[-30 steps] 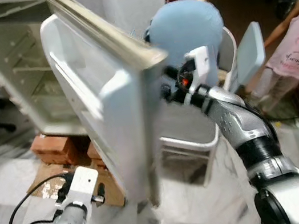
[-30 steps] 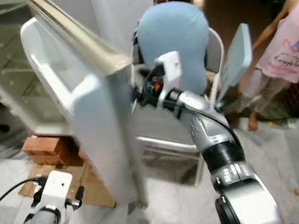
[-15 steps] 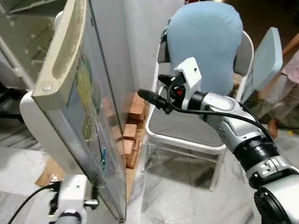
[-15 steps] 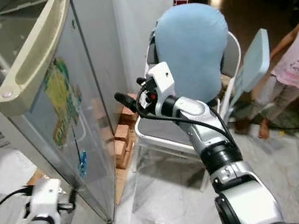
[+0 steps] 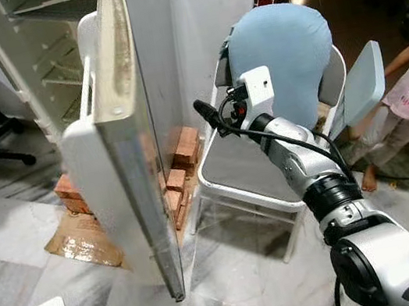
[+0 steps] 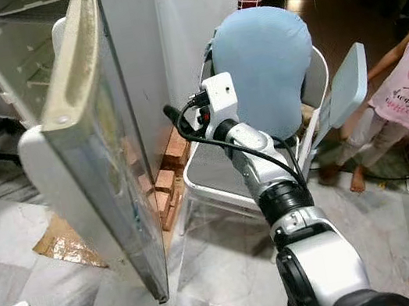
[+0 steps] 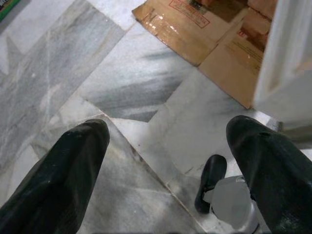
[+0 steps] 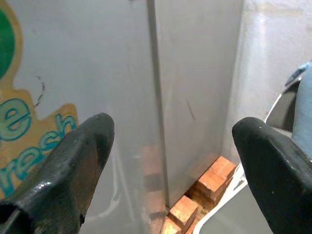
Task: Restocking fridge
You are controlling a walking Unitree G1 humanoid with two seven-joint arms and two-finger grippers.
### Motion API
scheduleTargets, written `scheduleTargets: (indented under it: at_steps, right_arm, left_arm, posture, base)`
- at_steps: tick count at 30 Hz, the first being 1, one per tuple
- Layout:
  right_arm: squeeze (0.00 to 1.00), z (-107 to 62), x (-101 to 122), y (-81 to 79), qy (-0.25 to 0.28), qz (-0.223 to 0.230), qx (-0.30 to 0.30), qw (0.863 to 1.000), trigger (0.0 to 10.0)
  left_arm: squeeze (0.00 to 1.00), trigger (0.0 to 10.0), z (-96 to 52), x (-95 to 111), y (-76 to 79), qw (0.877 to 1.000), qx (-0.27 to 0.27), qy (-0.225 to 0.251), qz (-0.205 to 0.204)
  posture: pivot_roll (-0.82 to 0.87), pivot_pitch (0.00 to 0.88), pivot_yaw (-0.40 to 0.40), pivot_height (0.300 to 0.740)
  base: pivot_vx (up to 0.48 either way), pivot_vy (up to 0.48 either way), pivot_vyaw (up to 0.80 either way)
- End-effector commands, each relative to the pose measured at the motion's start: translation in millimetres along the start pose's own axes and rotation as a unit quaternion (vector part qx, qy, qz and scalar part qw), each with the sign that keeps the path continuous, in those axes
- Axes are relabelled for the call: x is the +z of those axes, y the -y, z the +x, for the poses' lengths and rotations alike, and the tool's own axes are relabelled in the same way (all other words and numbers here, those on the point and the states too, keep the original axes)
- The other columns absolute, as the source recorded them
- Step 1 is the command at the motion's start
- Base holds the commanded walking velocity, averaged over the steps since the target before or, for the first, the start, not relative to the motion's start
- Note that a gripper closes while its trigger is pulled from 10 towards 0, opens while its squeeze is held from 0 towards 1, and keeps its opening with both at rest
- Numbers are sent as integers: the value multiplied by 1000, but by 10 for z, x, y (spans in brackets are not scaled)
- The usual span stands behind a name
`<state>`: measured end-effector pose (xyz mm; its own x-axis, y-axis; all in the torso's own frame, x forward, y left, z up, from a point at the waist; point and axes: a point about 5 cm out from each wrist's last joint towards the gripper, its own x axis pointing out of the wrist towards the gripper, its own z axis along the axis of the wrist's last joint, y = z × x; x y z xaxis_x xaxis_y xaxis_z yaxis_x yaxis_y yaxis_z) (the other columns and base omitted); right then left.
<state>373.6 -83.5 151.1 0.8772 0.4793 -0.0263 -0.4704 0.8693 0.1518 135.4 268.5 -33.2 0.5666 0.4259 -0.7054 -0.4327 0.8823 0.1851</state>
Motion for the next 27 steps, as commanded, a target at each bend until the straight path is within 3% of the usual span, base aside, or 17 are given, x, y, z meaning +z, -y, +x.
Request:
scheduleTargets:
  at_steps: [1, 3, 8, 9, 10, 11, 12, 13, 14, 16, 19, 21, 22, 24, 26, 27]
  right_arm:
    - [0, 19, 33, -36, 1, 5, 8, 1000, 10000]
    - [0, 5, 4, -154, -2, 9, 53, 999, 10000]
    - [0, -43, 4, -297, 1, 20, 115, 993, 10000]
    - [0, -88, 12, -392, 2, 26, 160, 987, 10000]
    - [0, -142, 24, -485, 3, 30, 203, 979, 10000]
    - [0, -335, 57, -712, 0, 44, 320, 946, 10000]
    - [0, -461, 81, -809, -3, 56, 378, 924, 10000]
    - [0, -461, 81, -809, -3, 56, 378, 924, 10000]
    - [0, -646, 102, -908, -8, 69, 446, 892, 10000]
    - [0, -726, 75, -905, -20, 76, 468, 880, 10000]
    - [0, -740, 22, -866, -33, 70, 467, 881, 10000]
    - [0, -691, -41, -777, -44, 56, 439, 895, 10000]
    - [0, -691, -41, -777, -44, 56, 439, 895, 10000]
    - [0, -599, -163, -653, -68, 26, 375, 924, 10000]
    - [0, -592, -216, -585, -89, 15, 340, 936, 10000]
    - [0, -568, -284, -497, -100, -8, 297, 950, 10000]
  left_arm:
    - [0, 10000, 42, -93, -79, 1000, 19, -20, -15]
    - [0, 10000, 89, -197, -132, 998, 33, -46, -31]
    - [0, 10000, 122, -342, -174, 996, 41, -76, -26]
    - [0, 10000, 131, -378, -180, 995, 42, -84, -27]
    - [0, 10000, 136, -401, -183, 995, 43, -87, -27]
    - [0, 10000, 142, -430, -179, 995, 41, -91, -25]
    - [0, 10000, 147, -437, -176, 995, 40, -92, -25]
    - [0, 10000, 147, -437, -176, 995, 40, -92, -25]
    - [0, 10000, 161, -449, -169, 994, 38, -95, -28]
    - [0, 10000, 181, -473, -176, 994, 36, -101, -31]
    - [0, 10000, 197, -504, -193, 993, 36, -112, -29]
    - [0, 10000, 230, -539, -195, 991, 32, -124, -31]
    - [0, 10000, 230, -539, -195, 991, 32, -124, -31]
    - [0, 10000, 234, -574, -226, 990, 34, -132, -28]
    - [0, 10000, 228, -602, -267, 990, 35, -134, -25]
    - [0, 10000, 221, -620, -316, 990, 37, -132, -20]
  posture:
    - [183, 0, -99, 740]
    - [181, 0, -101, 740]
    - [174, 0, -101, 740]
    - [171, 0, -99, 740]
    - [171, 0, -99, 740]
    - [170, 0, -99, 740]
    - [170, 0, -99, 740]
    - [170, 0, -99, 740]
    - [171, 0, -101, 740]
    - [171, 0, -102, 740]
    - [170, 0, -103, 740]
    - [167, 0, -103, 740]
    - [167, 0, -103, 740]
    - [168, 0, -107, 740]
    - [168, 0, -109, 740]
    - [168, 0, -110, 740]
  base:
    - [0, 0, 0]
    - [0, 0, 0]
    - [0, 0, 0]
    - [0, 0, 0]
    - [0, 0, 0]
    - [0, 0, 0]
    - [0, 0, 0]
    - [0, 0, 0]
    - [0, 0, 0]
    - [0, 0, 0]
    - [0, 0, 0]
    - [0, 0, 0]
    - [0, 0, 0]
    - [0, 0, 0]
    - [0, 0, 0]
    - [0, 0, 0]
